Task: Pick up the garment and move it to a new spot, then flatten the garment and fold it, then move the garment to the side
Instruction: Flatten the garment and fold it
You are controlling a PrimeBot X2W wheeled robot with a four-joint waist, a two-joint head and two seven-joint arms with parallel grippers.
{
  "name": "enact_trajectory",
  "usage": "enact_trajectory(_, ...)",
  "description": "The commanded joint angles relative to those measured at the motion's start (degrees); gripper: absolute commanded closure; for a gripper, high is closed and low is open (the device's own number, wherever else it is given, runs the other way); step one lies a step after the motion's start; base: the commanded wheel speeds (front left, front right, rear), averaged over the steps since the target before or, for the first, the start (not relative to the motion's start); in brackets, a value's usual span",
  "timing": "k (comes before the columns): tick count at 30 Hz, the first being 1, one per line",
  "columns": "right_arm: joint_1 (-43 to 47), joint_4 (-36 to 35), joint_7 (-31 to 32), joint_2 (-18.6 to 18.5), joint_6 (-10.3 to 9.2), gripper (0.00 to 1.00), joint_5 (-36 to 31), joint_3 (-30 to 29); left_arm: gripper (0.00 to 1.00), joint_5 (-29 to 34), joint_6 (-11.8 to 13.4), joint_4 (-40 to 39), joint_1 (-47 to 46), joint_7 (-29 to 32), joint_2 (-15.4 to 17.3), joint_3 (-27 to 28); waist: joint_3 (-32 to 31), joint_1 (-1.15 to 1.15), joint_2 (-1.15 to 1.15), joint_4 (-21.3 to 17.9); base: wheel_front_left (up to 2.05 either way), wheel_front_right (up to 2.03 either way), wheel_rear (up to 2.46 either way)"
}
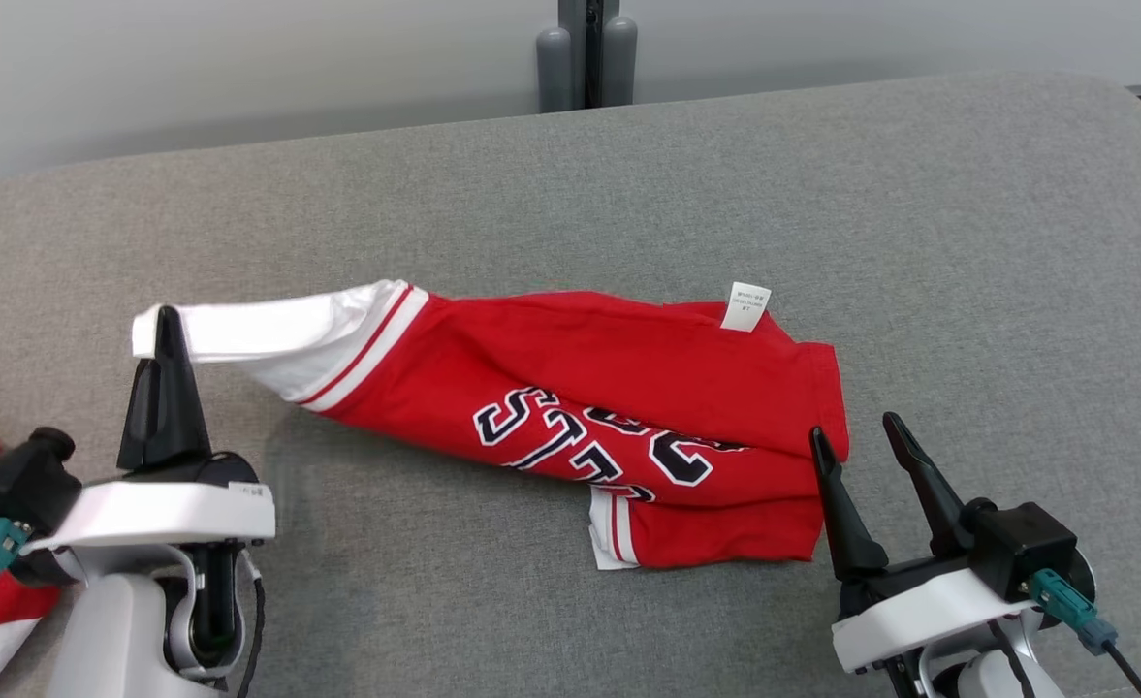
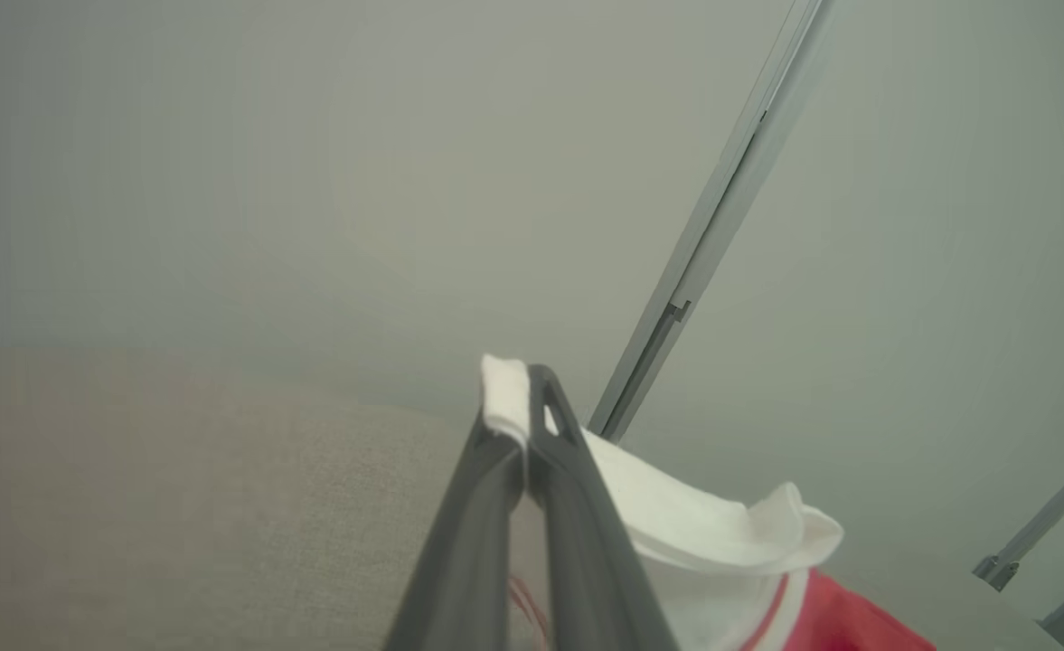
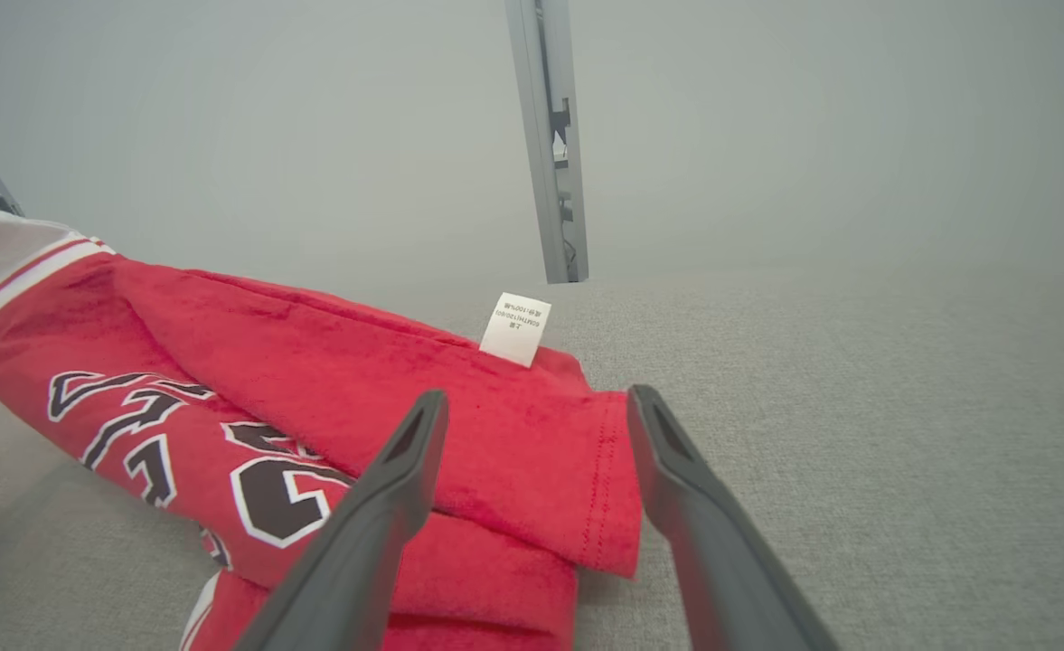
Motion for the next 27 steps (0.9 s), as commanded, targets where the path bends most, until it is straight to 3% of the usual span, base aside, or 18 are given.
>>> enact_trajectory(1, 0.8, 0.4, -0.3, -0.4, 0.12, 0.00, -0.2, -0.5, 1.00, 0.8, -0.5, 0.1, 1.3, 0.0, -0.1, 0.9, -0.2, 0.00, 0.00, 0.4, 0.00, 0.00, 0.00)
enact_trajectory(13, 0.9, 2.2, -0.3, -0.4, 0.12, 0.00, 0.0, -0.1, 1.00, 7.1, -0.5, 6.2, 5.9, 0.0, -1.0, 0.3, -2.7, 0.00, 0.00, 0.8, 0.00, 0.00, 0.00)
enact_trajectory(14, 1.1, 2.4, -0.3, -0.4, 0.12, 0.00, 0.0, -0.1, 0.87, 7.3, -0.5, 7.0, 6.3, 0.0, -1.1, 0.1, -3.0, 0.00, 0.00, 0.7, 0.00, 0.00, 0.00)
enact_trajectory(15, 1.2, 2.5, -0.3, -0.4, 0.12, 0.00, -0.1, 0.0, 0.67, 7.2, -0.5, 7.5, 6.7, 0.0, -1.1, -0.1, -3.4, 0.00, 0.00, 0.6, 0.00, 0.00, 0.00)
enact_trajectory(16, 1.4, 2.6, -0.3, -0.4, 0.12, 0.00, -0.1, 0.1, 0.57, 6.8, -0.4, 8.1, 7.2, 0.0, -1.2, -0.3, -3.8, 0.00, 0.00, 0.5, 0.00, 0.00, 0.00)
enact_trajectory(18, 2.0, 2.8, -0.3, -0.4, 0.12, 0.00, -0.2, 0.2, 0.12, 5.3, -0.8, 10.1, 7.9, 0.0, -1.3, -0.9, -4.8, 0.00, 0.00, 0.4, 0.00, 0.00, 0.00)
enact_trajectory(19, 2.1, 2.9, -0.3, -0.4, 0.12, 0.00, -0.2, 0.3, 0.00, 4.7, -0.6, 11.0, 7.8, 0.0, -1.3, -1.1, -5.1, 0.00, 0.00, 0.4, 0.00, 0.00, 0.00)
enact_trajectory(27, 2.9, 3.3, -0.3, -0.4, 0.12, 0.00, -0.5, 0.8, 0.00, 5.5, 4.7, 17.6, 9.4, 0.6, -1.4, -4.1, -7.6, 0.00, 0.00, 0.6, 0.00, 0.00, 0.00)
